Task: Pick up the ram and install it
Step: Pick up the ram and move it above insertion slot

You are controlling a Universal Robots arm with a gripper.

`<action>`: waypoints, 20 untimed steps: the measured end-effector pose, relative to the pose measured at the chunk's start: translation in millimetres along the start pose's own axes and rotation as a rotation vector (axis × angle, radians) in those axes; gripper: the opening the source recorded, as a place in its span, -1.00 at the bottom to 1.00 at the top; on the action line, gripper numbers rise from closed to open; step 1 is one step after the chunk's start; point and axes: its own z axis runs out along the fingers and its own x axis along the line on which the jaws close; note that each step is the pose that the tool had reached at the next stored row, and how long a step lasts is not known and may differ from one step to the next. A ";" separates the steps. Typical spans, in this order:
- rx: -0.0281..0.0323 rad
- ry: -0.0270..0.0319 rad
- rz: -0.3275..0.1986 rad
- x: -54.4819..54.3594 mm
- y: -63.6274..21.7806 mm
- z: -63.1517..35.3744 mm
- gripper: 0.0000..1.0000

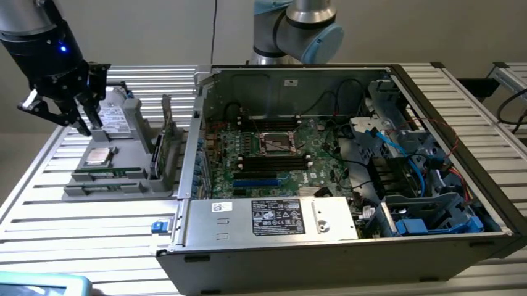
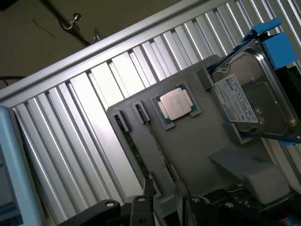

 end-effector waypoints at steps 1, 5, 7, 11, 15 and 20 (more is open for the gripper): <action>0.0001 0.0004 -0.018 0.0 0.0 0.0 -0.35; 0.0005 0.0020 -0.091 0.0 0.0 0.1 -0.35; 0.0008 0.0028 -0.127 0.0 0.0 0.2 -0.35; 0.0012 0.0044 -0.200 0.0 0.0 0.3 -0.35; 0.0015 0.0060 -0.272 0.0 0.0 0.4 -0.35; 0.0017 0.0084 -0.363 0.0 0.0 0.6 -0.35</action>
